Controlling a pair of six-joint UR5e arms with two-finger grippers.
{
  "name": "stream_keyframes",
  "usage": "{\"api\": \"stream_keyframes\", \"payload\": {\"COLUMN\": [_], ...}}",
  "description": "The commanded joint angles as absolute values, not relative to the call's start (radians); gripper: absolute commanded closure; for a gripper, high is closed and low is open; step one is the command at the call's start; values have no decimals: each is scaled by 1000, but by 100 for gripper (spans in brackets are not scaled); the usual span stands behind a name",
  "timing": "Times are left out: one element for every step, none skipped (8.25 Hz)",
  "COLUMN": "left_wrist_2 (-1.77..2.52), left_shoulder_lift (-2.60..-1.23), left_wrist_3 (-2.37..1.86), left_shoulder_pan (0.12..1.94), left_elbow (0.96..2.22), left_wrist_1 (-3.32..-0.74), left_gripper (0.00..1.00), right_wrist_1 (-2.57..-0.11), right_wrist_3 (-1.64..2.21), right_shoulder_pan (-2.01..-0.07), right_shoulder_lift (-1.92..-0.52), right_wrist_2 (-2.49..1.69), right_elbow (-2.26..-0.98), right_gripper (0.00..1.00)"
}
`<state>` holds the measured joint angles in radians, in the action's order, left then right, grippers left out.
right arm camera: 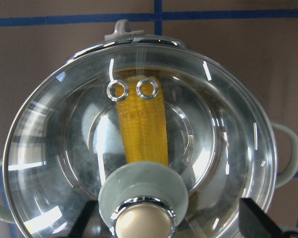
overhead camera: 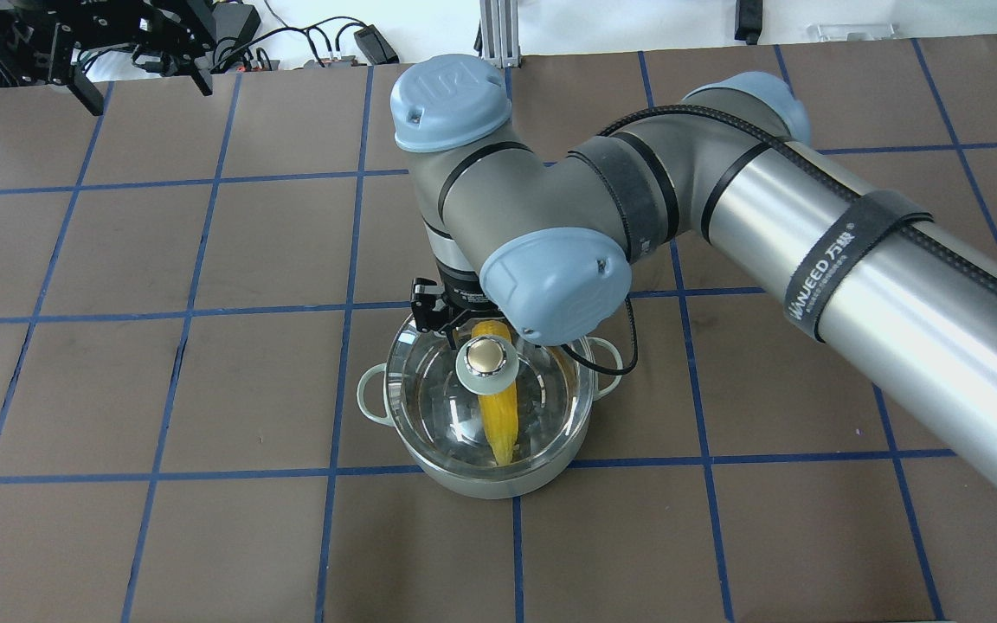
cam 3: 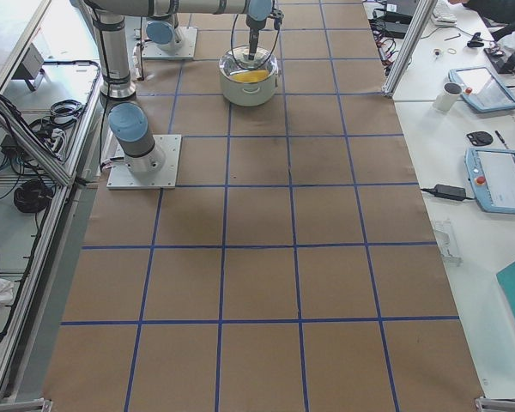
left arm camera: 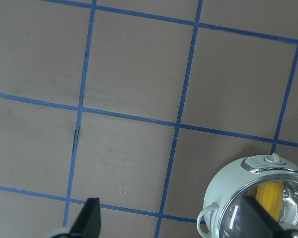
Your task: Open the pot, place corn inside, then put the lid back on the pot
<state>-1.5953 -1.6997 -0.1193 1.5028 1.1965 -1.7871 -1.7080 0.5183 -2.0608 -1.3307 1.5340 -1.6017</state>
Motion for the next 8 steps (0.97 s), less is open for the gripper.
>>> {"api": "stream_keyframes", "payload": {"left_wrist_2": [-1595,-1595,-1595,-1595,-1595,-1595,-1595,-1595], "left_shoulder_lift": [-1700,-1700,-1701,-1701,-1701,-1701,-1701,-1701], "left_wrist_3": [-120,-120,-123,-123,-123,-123,-123,-123], "left_shoulder_pan": [1502,1502,1503,1503,1502,1503,1503,1503], "left_elbow": [1197,1197,1197,1197,1197,1197,1197,1197], "left_wrist_1": [-1787,-1787,-1787,-1787,-1787,-1787,-1787,-1787], "left_gripper": [0,0,0,0,0,0,0,0], "right_wrist_1": [-1698,-1684,-1652,-1628,-1591,-1589,-1586,-1560], "right_wrist_3": [381,298,196,143,127,124,114,107], "right_shoulder_pan": [-1931,-1839,-1757,-1680,-1639,-1629,-1629,-1631], "right_shoulder_lift": [-1473,-1533,-1569,-1606,-1615,-1615,-1620,-1635], "right_wrist_2": [1592,1589,1592,1591,1586,1579,1586,1586], "right_elbow": [-1597,-1594,-1591,-1583,-1580,-1575,-1575,-1577], "right_gripper": [0,0,0,0,0,0,0,0]}}
